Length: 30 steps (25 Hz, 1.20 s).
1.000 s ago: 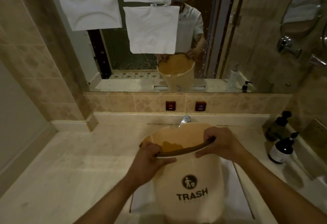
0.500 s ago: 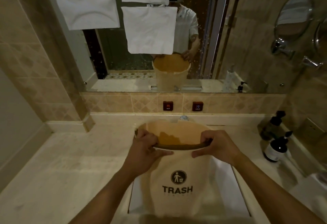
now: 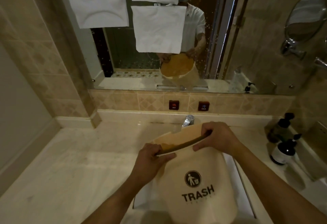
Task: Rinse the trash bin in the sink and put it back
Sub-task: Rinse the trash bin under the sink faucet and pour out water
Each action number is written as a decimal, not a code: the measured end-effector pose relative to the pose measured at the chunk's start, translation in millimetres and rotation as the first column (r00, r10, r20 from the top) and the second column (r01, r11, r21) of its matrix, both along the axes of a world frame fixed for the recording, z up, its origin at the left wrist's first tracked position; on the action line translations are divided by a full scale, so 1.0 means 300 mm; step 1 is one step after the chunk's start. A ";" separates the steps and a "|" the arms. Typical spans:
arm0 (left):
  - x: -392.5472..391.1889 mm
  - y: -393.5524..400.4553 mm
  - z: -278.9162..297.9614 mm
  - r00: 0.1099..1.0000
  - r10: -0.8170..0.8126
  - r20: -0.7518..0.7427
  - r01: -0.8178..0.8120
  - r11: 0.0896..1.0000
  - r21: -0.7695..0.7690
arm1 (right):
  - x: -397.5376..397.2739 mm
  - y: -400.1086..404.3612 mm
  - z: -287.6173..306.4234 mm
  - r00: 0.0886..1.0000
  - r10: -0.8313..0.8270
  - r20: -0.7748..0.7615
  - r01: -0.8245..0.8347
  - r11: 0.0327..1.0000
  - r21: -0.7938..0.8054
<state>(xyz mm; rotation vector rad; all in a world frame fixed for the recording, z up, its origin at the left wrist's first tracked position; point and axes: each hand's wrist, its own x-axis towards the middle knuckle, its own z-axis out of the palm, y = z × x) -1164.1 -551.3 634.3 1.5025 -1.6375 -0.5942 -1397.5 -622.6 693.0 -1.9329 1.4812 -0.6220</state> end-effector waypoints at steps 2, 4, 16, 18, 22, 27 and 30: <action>0.009 -0.020 0.041 1.000 -0.008 0.025 0.009 0.999 -0.050 | -0.015 0.038 -0.024 0.996 -0.002 0.094 -0.001 0.999 0.036; 0.039 -0.076 0.066 0.996 -0.067 0.058 0.068 0.998 -0.015 | -0.025 0.070 -0.028 0.991 -0.010 0.137 0.005 0.999 0.035; 0.015 -0.068 0.065 0.979 -0.134 0.153 0.126 0.990 0.061 | -0.048 0.057 -0.076 0.978 -0.068 0.199 0.060 0.997 0.047; 0.000 -0.060 0.068 0.952 -0.151 0.264 0.146 0.989 0.039 | -0.050 0.060 -0.121 0.958 -0.104 0.266 0.082 0.992 0.092; 0.017 -0.090 0.146 0.862 -0.247 0.443 0.258 0.966 0.036 | -0.039 0.100 -0.235 0.964 -0.094 0.250 0.071 0.992 0.101; 0.014 -0.103 0.146 0.745 -0.306 0.593 0.319 0.944 0.086 | -0.035 0.105 -0.315 0.997 0.054 -0.047 -0.045 0.984 0.174; 0.021 -0.125 0.173 0.507 -0.323 0.799 0.354 0.923 0.149 | 0.008 0.134 -0.374 0.999 0.004 0.049 -0.018 0.954 0.299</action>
